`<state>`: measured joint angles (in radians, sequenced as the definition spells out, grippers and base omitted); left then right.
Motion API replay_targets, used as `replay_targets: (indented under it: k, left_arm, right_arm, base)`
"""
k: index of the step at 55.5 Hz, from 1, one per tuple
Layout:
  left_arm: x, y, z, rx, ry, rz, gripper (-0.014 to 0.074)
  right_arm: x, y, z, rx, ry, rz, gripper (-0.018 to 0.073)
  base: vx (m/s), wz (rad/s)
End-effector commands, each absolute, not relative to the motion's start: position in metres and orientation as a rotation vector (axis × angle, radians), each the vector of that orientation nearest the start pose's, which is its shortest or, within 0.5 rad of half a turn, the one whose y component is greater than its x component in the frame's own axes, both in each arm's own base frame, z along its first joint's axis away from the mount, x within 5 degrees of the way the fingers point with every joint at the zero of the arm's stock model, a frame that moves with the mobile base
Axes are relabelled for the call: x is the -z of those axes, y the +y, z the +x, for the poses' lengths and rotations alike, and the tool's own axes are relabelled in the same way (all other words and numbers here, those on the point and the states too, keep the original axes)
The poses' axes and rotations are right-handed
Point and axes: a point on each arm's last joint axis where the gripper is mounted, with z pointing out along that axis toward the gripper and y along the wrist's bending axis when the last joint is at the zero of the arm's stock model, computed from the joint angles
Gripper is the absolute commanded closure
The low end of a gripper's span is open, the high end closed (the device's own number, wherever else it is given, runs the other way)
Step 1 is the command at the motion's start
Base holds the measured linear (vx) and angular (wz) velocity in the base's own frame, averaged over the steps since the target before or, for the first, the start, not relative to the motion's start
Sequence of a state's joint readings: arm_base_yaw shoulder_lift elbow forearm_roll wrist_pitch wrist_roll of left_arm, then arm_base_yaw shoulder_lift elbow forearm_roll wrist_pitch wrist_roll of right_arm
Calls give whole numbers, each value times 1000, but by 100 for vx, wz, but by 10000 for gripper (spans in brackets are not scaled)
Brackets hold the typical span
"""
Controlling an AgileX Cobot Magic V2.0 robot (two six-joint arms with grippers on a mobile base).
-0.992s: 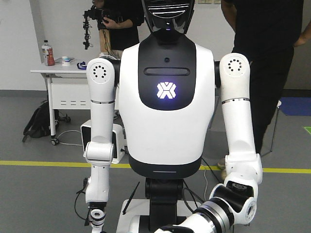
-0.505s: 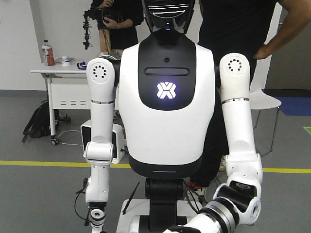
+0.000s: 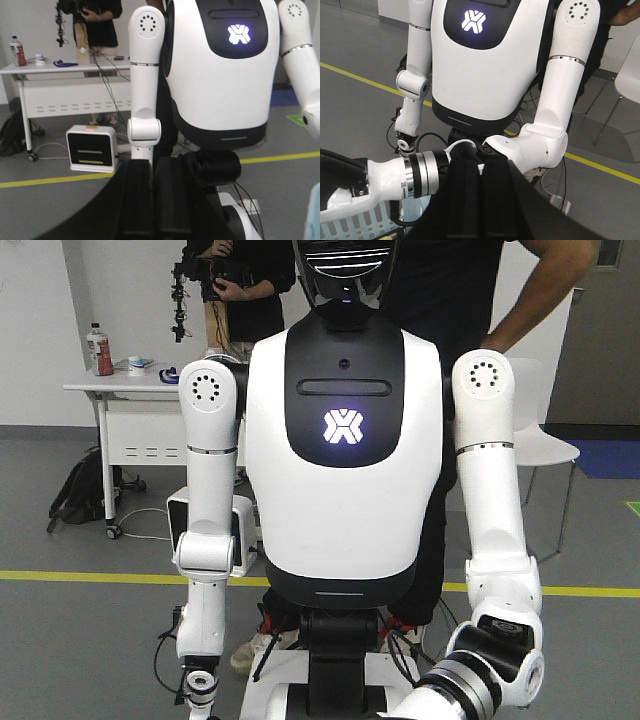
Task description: Pick snacks and fruit into basket
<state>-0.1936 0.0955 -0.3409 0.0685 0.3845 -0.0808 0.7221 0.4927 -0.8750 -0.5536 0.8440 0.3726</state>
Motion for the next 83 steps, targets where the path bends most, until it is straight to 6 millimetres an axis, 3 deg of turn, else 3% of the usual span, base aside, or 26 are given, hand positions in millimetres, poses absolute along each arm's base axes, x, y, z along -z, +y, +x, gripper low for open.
replay_targets:
  k: [1,11,17,72,83]
  left_arm:
    - [-287,-6,41,132,1454,85,596]
    - [-237,-4,49,95,1402,38,596]
    - [-217,-3,53,116,1383,-19,596]
    - [-217,-1,54,93,1408,-41,596]
    - [-217,-1,54,93,1408,-41,596]
  right_arm:
    - [-414,15,72,-100,1702,-406,566]
    - [-414,15,72,-99,1703,-406,566]
    - [-414,14,72,-99,1703,-406,566]
    - [-414,13,72,-72,1695,-411,566]
    - [-410,15,75,-69,1638,-338,566]
  base:
    - [0,0]
    - [0,0]
    - [0,0]
    - [0,0]
    - [0,0]
